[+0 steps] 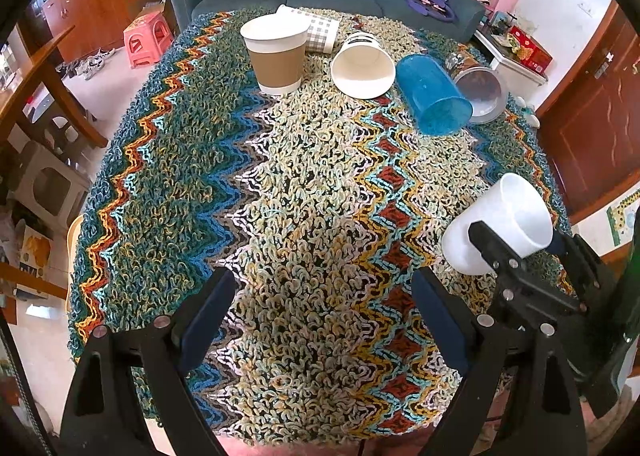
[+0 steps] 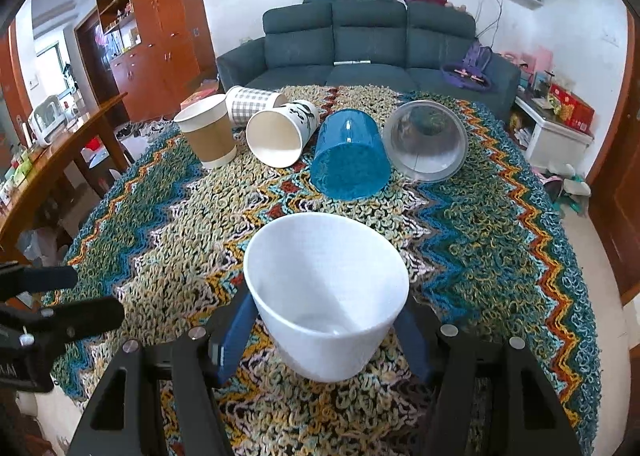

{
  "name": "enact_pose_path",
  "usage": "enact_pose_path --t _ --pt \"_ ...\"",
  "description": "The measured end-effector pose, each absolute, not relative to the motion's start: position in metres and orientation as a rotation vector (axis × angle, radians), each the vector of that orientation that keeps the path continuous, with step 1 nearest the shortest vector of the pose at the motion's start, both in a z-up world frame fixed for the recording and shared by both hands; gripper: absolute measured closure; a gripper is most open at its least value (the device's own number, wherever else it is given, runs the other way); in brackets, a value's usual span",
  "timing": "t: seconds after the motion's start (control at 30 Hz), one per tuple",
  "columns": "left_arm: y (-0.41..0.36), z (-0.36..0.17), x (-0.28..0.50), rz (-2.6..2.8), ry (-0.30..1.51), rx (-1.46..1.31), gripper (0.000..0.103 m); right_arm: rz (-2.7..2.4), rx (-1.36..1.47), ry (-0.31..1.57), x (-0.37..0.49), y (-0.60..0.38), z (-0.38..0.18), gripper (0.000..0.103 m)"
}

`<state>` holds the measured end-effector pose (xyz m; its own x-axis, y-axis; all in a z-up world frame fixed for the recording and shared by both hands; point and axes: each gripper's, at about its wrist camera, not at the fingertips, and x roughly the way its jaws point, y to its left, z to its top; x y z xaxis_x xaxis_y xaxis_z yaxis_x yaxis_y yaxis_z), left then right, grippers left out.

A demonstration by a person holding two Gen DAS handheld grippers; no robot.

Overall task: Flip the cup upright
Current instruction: 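Rotate the white cup upright with the right gripper and lower it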

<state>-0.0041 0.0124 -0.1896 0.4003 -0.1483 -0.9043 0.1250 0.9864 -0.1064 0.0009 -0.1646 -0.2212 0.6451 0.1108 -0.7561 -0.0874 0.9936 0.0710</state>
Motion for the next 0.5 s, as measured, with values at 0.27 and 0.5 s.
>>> enact_pose_path --t 0.27,0.5 --pt "0.012 -0.184 -0.008 -0.170 1.130 -0.024 0.011 0.124 0.022 0.888 -0.007 -0.161 -0.222 0.027" --pt "0.011 -0.177 -0.012 -0.172 1.110 -0.027 0.011 0.127 0.051 0.876 -0.015 -0.167 -0.215 0.023"
